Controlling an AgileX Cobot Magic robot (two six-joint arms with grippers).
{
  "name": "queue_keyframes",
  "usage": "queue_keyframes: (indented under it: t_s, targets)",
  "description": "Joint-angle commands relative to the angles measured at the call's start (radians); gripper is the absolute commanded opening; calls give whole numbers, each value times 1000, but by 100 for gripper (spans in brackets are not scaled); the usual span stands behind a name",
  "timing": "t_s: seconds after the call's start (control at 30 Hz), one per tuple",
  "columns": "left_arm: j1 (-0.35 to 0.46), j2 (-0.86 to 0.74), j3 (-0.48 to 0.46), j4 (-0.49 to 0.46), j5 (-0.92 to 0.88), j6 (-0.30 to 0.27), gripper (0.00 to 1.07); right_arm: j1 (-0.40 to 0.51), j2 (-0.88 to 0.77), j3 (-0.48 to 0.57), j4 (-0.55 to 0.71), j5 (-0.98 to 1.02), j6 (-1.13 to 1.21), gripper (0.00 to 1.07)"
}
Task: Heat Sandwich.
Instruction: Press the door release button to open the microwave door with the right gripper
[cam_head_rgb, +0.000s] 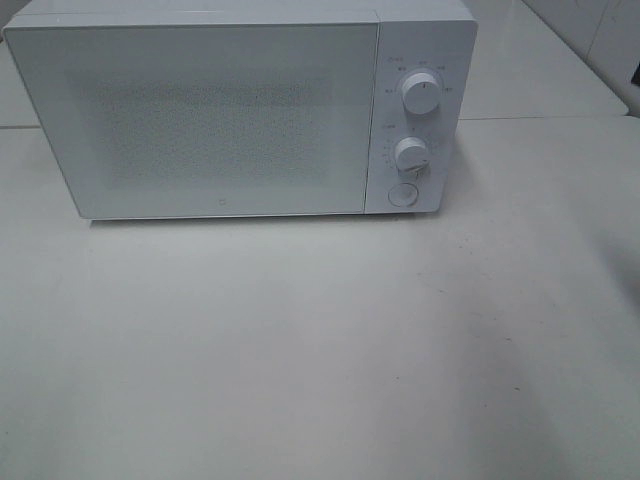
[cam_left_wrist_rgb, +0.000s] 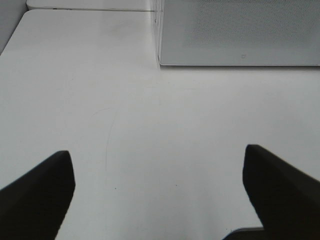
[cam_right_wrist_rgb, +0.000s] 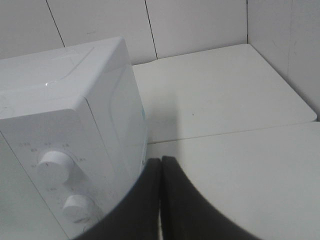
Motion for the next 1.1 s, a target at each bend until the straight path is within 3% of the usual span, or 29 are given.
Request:
queue_keyframes:
  t_s: [0.03,0.33,0.5,0.6,0.83,1.1]
  targets:
    - [-5,-18,1,-6,-15,-4,84,-6,47,60,-10,-130,46,0]
    - [-5,-18,1,-6,-15,-4,84,18,196,136,-13,-288,101,0]
    - [-5,-18,1,-6,-15,-4,84,138,324,152,28,-420,90,0]
    - [-5,-18,1,-6,-15,-4,84,247,439,152,206,-526,80,0]
    - [-5,-18,1,-6,-15,-4,84,432,622,148,379,-701,95,0]
    - [-5,-18,1,-6,-15,-4,84,521,742,69,413,-692,173,0]
